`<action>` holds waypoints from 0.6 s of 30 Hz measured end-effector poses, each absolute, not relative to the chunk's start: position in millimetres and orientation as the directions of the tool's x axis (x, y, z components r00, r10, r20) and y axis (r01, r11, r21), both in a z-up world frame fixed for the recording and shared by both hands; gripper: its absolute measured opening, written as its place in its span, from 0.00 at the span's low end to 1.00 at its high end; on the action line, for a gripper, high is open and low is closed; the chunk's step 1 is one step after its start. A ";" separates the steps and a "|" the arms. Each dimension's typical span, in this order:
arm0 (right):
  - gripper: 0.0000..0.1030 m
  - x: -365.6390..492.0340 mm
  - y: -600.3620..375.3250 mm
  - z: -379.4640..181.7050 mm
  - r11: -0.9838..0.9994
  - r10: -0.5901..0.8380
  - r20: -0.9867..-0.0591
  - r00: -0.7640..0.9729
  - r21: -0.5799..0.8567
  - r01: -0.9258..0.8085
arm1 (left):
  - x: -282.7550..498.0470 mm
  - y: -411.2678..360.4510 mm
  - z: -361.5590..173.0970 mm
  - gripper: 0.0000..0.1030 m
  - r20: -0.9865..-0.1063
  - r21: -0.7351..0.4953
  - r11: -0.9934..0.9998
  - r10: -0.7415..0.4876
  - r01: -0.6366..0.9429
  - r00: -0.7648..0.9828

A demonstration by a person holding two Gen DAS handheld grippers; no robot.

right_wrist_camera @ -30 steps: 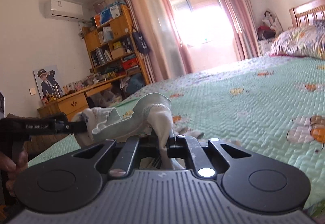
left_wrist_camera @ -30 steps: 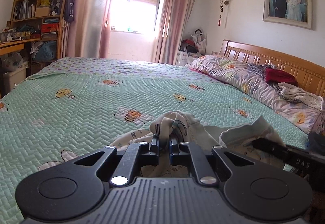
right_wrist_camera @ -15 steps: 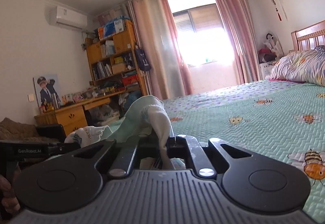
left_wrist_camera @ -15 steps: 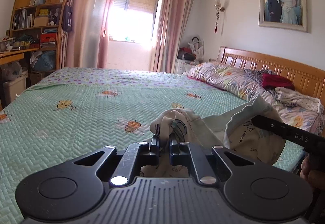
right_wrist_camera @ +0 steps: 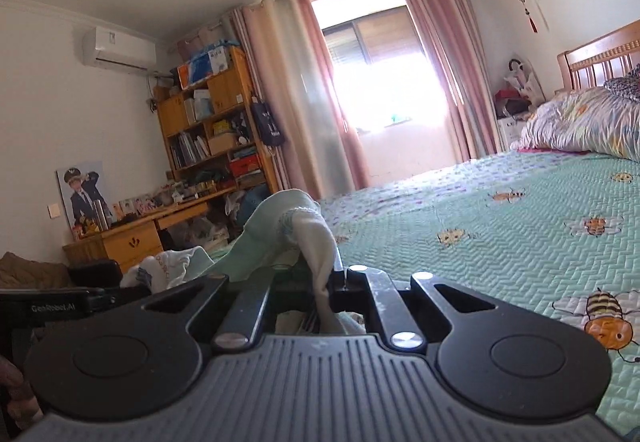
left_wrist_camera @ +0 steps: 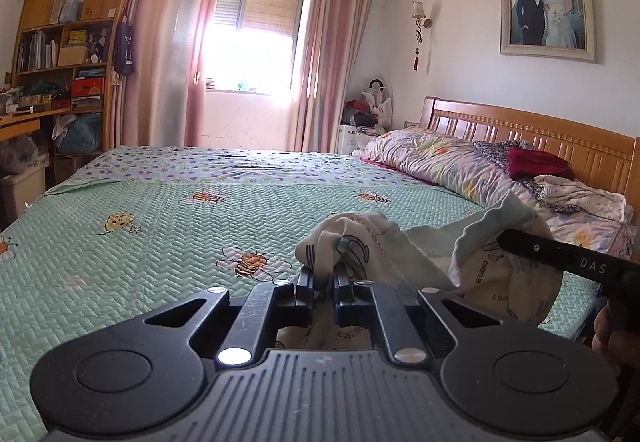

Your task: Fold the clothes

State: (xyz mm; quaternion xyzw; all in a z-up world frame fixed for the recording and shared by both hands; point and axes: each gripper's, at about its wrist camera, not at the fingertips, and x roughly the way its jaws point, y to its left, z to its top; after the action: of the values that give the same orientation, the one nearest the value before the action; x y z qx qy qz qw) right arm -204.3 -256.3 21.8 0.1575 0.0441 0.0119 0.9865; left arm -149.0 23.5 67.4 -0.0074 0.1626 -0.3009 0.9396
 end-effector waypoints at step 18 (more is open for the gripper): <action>0.07 -201.8 -255.1 117.5 0.977 0.070 0.103 0.992 0.195 -0.090 | -151.2 33.8 157.5 0.09 -0.089 -0.025 0.820 -0.571 0.572 0.816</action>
State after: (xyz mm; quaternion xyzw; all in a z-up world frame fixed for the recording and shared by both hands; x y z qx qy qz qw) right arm -201.8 -255.1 117.5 0.1002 -0.0480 0.0403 0.9930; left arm -151.2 33.8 157.5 0.0014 0.0462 -0.2999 0.9528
